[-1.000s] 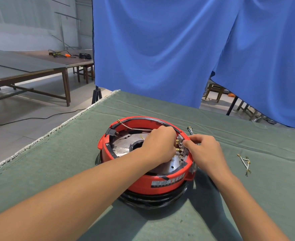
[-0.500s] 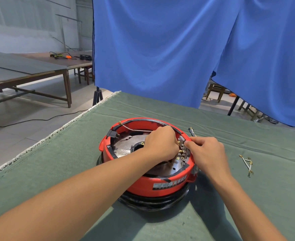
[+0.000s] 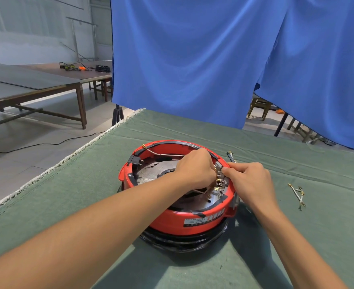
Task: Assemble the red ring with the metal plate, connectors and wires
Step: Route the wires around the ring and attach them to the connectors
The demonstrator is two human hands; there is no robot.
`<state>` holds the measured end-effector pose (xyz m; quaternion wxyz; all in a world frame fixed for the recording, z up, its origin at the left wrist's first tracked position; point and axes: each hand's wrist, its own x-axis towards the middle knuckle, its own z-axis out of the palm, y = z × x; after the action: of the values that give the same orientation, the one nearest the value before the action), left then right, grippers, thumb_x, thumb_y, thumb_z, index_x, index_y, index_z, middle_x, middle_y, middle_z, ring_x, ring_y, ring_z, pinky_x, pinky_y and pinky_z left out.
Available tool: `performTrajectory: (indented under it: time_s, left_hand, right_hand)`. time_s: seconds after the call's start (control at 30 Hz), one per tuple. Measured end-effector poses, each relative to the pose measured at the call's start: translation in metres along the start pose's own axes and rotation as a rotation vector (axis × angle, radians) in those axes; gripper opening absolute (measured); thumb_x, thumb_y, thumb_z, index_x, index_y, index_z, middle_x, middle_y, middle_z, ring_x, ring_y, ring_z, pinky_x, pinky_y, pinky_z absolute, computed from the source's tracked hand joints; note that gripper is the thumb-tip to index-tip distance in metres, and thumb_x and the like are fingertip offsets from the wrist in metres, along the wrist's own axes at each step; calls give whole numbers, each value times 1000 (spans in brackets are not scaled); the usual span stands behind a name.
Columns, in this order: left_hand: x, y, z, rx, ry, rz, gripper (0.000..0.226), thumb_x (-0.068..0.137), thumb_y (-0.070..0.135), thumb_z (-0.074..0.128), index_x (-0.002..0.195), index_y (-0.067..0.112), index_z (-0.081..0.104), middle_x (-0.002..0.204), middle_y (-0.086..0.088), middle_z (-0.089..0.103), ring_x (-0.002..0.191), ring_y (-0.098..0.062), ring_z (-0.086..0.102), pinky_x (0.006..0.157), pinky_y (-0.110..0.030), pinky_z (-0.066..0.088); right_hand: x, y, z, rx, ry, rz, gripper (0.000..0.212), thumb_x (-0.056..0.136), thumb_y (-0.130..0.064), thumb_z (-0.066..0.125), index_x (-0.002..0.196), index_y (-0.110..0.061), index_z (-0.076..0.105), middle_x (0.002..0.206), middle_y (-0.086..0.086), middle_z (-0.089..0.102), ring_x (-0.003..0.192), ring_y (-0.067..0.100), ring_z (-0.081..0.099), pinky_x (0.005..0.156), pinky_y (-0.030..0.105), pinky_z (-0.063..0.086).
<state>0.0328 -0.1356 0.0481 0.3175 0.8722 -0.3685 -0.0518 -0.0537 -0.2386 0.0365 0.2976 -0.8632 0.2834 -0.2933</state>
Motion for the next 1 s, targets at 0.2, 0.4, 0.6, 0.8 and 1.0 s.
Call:
performTrajectory:
  time_s: [0.2,0.4,0.6,0.8,1.0]
  left_hand:
    - [-6,-1,-1,7,4,21,18,76,10,64,82,20,78,80,-3,73,83,-22,66,72,-35,55]
    - [-14,0,-8,101,-27,77,15,83,20,67,96,20,75,101,-4,71,99,-24,62,79,-34,50]
    - [-26,2,-18,129,4,172,19,81,14,60,88,26,74,101,4,64,98,-22,60,69,-29,40]
    - [-27,-1,-13,131,-81,196,23,79,16,62,98,24,73,110,-1,57,102,-25,57,80,-37,48]
    - [-22,-3,-10,155,-96,201,17,79,17,64,92,24,73,111,0,54,102,-24,57,84,-43,50]
  right_hand:
    - [-4,-1,1,-6,-21,-41,21,84,-27,58,76,-17,74,50,2,56,61,20,51,64,36,48]
    - [-1,-3,-2,14,-99,13,17,83,-32,58,88,-24,73,77,-3,71,85,23,65,80,40,52]
    - [-1,-5,-8,-249,-98,81,35,82,-49,56,86,-17,70,83,-2,70,86,25,61,71,35,47]
    - [-7,-12,-14,-461,-66,88,44,78,-56,55,70,-16,70,65,-1,63,63,23,54,50,26,32]
    - [-6,-11,-10,-458,-46,3,41,84,-45,54,69,-9,66,68,6,63,73,34,57,57,32,37]
